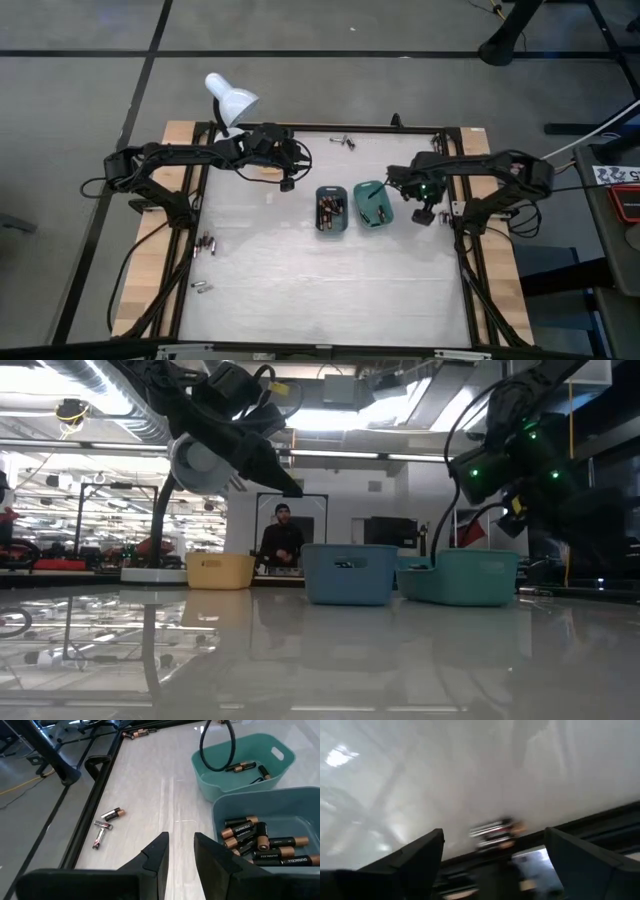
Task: Sort batteries
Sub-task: Put the silver battery into the yellow bin
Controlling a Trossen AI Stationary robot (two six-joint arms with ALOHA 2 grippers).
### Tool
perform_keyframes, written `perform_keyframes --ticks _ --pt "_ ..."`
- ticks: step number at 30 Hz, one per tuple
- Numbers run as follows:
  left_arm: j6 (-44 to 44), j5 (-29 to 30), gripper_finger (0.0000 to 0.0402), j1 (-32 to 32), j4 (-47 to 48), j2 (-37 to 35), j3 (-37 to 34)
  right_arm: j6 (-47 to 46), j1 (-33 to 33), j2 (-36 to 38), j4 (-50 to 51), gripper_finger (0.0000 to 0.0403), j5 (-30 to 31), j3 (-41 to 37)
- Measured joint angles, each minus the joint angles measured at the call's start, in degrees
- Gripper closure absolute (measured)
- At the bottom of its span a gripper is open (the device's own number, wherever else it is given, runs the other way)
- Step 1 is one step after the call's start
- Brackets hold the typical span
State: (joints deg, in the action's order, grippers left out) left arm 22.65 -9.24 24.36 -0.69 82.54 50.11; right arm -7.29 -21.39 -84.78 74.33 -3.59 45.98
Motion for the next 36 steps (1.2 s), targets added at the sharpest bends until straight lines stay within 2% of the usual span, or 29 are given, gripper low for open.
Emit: perform_keyframes --ticks 5,9,12,23,31,36 --pt "0.0 0.0 0.0320 0.0 0.0 0.0 0.0 -17.1 0.0 -4.6 -0.2 0.0059 1.1 -0.6" --pt "0.3 0.0 0.0320 0.0 0.1 0.0 0.0 -22.3 0.9 -6.7 -1.2 0.0061 2.7 -1.2" --pt "0.3 0.0 0.0320 0.0 0.2 0.0 0.0 -22.5 1.6 -6.8 -2.0 0.0073 2.6 -2.0" --pt "1.9 0.0 0.0320 0.1 0.6 0.0 0.0 -26.9 1.6 -6.2 -10.7 0.0142 -4.2 -10.6" --pt "1.4 0.0 0.0320 0.1 0.5 0.0 0.0 -26.9 1.5 -6.2 -11.2 0.0166 -4.0 -10.4" --pt "1.2 0.0 0.0320 0.1 1.0 0.0 0.0 -26.5 1.5 -6.3 -11.6 0.0201 -4.5 -10.2"
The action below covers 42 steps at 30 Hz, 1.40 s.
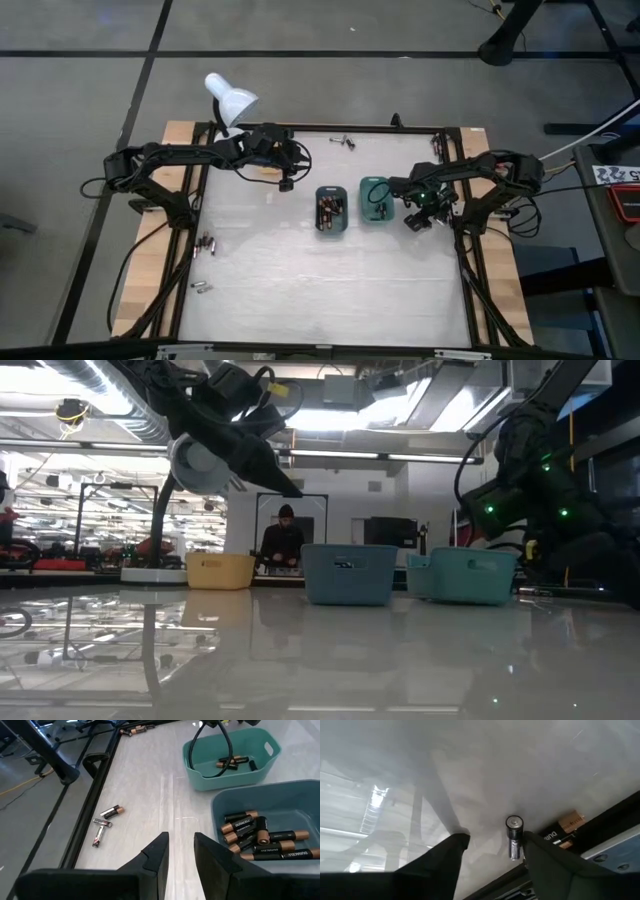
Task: Sort batteries
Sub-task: Put the silver battery into the yellow bin
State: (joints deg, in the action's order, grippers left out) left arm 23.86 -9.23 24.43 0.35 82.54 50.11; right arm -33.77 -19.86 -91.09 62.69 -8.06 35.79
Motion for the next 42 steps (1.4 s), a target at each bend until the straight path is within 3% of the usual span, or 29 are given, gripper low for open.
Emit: perform_keyframes --ticks 14,25,42 --pt "-1.4 0.0 0.0320 0.0 0.7 0.0 0.0 5.5 -0.1 0.0 -0.7 0.0385 -2.5 0.2" --pt "-2.1 0.0 0.0320 0.0 0.6 0.0 0.0 10.1 0.0 -0.3 1.7 0.0372 -2.5 5.1" --pt "-1.2 0.0 0.0320 0.0 0.6 0.0 0.0 17.7 0.0 2.3 22.2 0.0400 -3.0 22.8"
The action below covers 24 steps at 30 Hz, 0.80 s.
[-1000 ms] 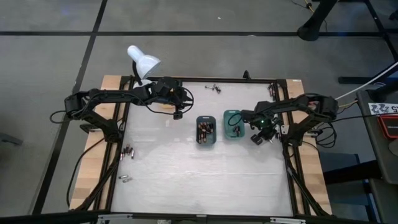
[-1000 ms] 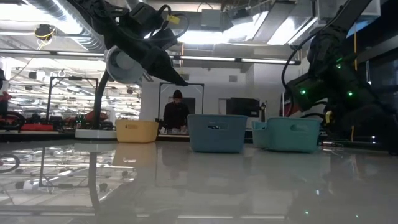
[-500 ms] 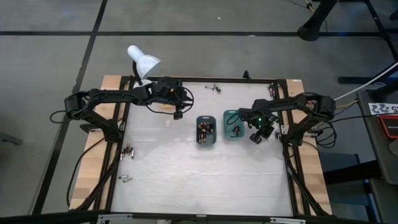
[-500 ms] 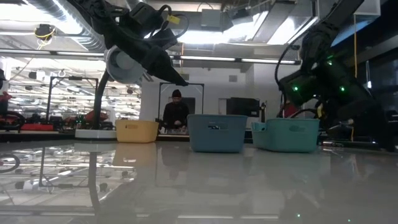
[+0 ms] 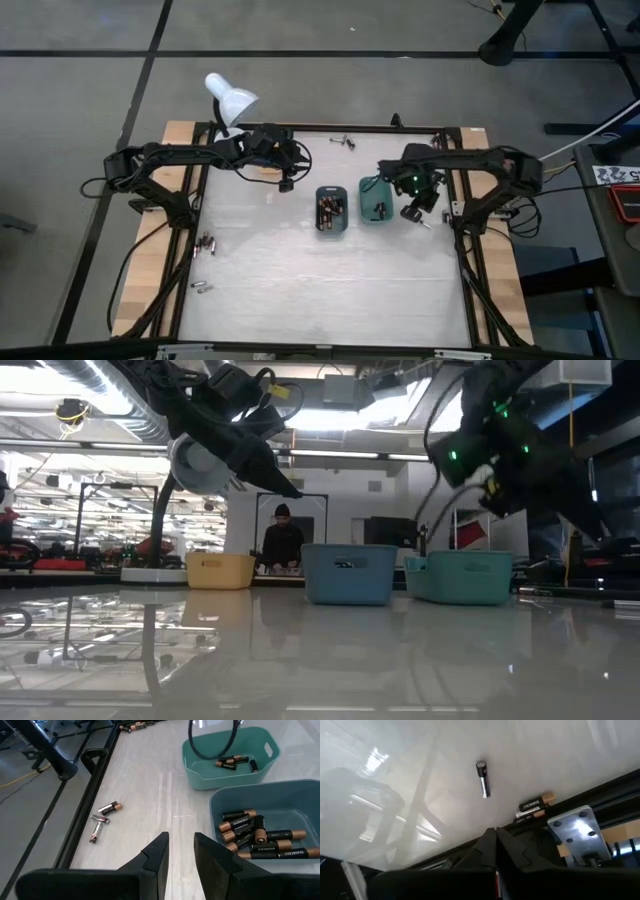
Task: Sort batteries
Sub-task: Put the silver battery into the yellow bin
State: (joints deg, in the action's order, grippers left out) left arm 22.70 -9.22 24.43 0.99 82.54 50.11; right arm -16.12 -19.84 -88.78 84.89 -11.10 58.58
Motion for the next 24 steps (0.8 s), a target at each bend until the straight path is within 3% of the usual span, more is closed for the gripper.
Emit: perform_keyframes --ticks 6,11,18,24 --pt "0.2 0.0 0.0320 0.0 0.0 0.0 0.0 1.3 0.0 4.6 1.6 0.0401 -0.5 6.2" --pt "0.0 0.0 0.0320 0.0 0.0 0.0 0.0 0.1 0.0 8.7 -1.2 0.0402 -0.5 6.9" --pt "0.1 0.0 0.0320 0.0 0.1 0.0 0.0 -9.3 3.1 12.8 -6.1 0.0390 -4.5 -0.3" --pt "1.6 0.0 0.0320 0.0 -0.5 0.0 0.0 -17.6 11.2 13.0 -8.0 0.0325 -3.5 -5.9"
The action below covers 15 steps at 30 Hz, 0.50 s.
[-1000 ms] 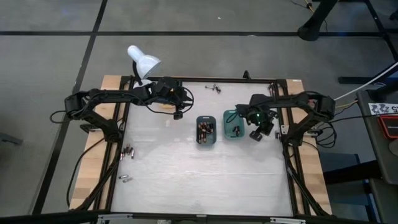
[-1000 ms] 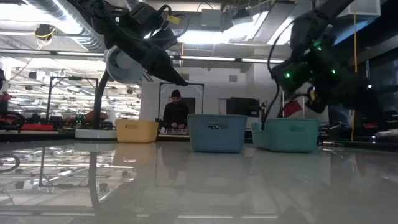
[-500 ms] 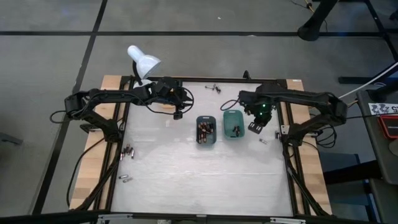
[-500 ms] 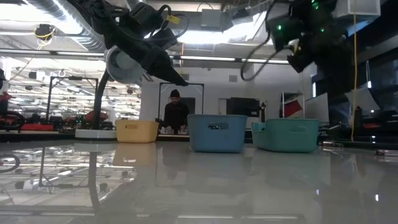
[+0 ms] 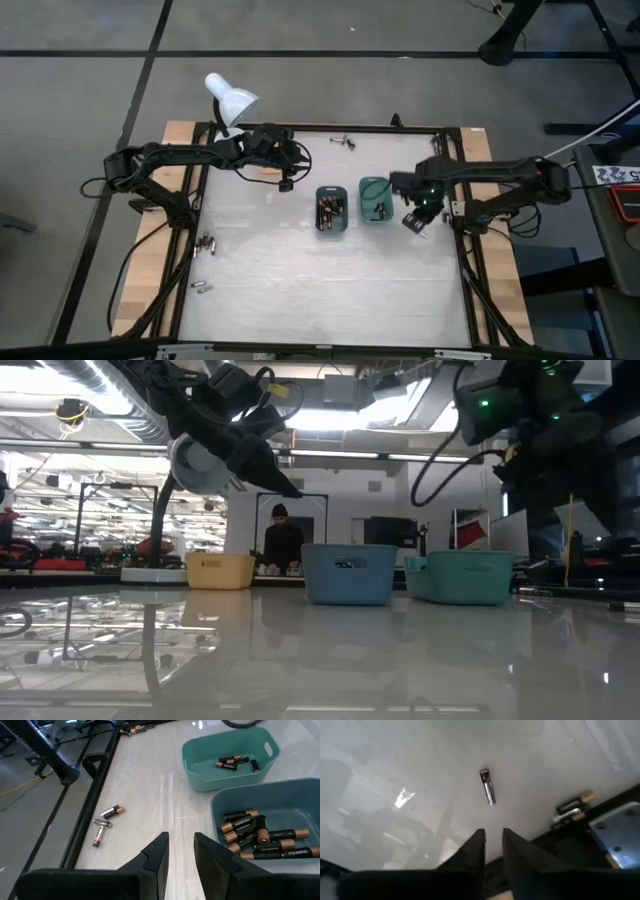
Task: Sort batteries
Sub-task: Put the silver battery into the yellow bin
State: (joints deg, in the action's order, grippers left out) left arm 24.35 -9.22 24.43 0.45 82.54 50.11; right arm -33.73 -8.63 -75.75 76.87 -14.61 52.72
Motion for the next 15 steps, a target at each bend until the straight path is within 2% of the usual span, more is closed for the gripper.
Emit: perform_keyframes --ticks 8,11,15 --pt "-0.4 0.0 0.0320 0.0 0.1 0.0 0.0 -6.6 12.4 0.0 -15.2 0.0193 4.6 -4.2" --pt "-0.5 0.0 0.0320 0.0 0.1 0.0 0.0 -11.8 16.9 0.0 -15.7 0.0172 5.6 -5.2" --pt "-1.4 0.0 0.0320 0.0 0.1 0.0 0.0 -17.5 22.3 0.0 -15.4 0.0167 8.9 -6.2"
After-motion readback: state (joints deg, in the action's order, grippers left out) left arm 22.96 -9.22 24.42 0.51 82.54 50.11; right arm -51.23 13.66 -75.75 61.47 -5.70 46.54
